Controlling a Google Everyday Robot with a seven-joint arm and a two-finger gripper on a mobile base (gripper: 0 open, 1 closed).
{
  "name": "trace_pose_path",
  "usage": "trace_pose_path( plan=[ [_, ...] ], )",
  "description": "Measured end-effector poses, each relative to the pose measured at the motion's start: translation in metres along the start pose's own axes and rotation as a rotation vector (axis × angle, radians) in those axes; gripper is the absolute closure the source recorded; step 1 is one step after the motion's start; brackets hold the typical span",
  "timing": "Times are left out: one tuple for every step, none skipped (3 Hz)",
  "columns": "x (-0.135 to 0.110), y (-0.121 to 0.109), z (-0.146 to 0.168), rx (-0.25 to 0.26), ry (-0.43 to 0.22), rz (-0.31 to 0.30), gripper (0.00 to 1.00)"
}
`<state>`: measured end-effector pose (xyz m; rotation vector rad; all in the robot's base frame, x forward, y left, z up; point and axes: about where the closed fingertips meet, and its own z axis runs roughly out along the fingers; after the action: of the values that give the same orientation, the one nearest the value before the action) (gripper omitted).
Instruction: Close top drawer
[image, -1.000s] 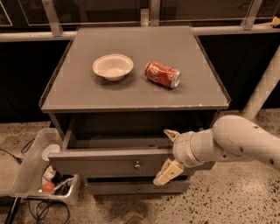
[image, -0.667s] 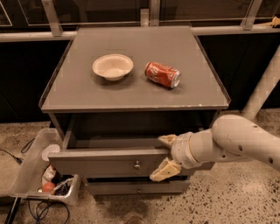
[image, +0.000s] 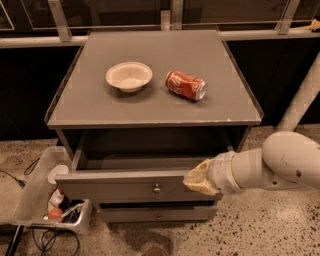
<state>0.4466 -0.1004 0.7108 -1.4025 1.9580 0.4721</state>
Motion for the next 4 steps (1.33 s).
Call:
trace_pose_path(
  plan=[
    [0.0,0.0,-0.001,0.001,0.0,0.001,0.92],
    [0.014,-0.001,0.03,-0.027,0.026,0.002,1.0],
    [0.034,0.0,0.069,-0.07,0.063,0.003,1.0],
    [0.034,0.001,0.074,-0.078,0.065,-0.002,0.82]
  ],
)
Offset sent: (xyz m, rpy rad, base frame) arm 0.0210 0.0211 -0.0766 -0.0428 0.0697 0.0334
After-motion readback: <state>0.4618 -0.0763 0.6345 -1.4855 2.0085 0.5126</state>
